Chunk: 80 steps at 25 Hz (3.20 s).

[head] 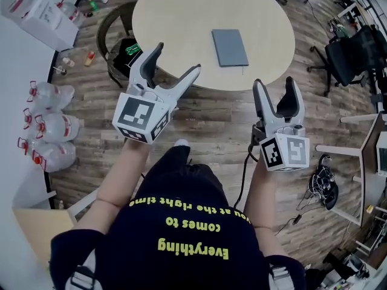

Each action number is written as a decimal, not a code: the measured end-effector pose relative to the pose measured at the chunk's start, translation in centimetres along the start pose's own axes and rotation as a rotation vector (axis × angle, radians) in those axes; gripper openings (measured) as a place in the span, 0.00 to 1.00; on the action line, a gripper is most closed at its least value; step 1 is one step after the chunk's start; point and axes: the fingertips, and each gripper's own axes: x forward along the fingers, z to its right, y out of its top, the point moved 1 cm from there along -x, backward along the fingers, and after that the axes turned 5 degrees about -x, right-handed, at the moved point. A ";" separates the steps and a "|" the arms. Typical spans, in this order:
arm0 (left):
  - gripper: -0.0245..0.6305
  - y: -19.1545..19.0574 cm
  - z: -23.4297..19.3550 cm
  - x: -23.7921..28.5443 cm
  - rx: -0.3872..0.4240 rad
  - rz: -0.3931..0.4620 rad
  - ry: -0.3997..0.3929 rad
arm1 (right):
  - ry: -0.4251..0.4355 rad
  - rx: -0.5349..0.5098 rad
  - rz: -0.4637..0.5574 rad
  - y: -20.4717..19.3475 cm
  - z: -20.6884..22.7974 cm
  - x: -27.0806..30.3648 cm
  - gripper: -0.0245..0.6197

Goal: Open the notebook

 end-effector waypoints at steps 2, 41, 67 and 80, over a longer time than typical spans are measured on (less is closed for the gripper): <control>0.65 -0.2 -1.4 0.8 -0.002 -0.006 -0.008 | -0.006 0.010 -0.007 -0.2 -0.2 1.4 0.62; 0.65 0.2 -10.5 20.1 -0.030 0.044 0.307 | 0.207 0.029 -0.050 -3.6 14.7 23.3 0.64; 0.69 -6.9 -11.7 26.5 -0.101 -0.099 0.065 | 0.119 0.020 -0.207 -10.1 12.4 27.2 0.58; 0.63 -11.5 -12.1 25.3 -0.154 -0.166 0.061 | 0.291 -0.054 -0.595 -27.3 5.4 24.4 0.44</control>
